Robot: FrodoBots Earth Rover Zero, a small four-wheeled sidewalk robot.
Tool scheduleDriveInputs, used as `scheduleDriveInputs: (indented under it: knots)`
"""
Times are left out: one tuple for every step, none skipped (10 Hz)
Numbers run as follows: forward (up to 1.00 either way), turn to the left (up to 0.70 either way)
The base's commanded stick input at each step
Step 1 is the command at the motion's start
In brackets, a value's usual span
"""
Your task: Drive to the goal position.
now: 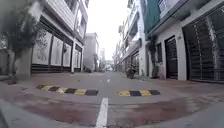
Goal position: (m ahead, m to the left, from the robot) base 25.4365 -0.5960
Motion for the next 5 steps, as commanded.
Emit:
scheduleDriveInputs:
  knots:
    - [0.00,0.00]
    - [0.00,0.00]
    - [0.00,0.00]
    - [0.00,0.00]
    - [0.83,0.00]
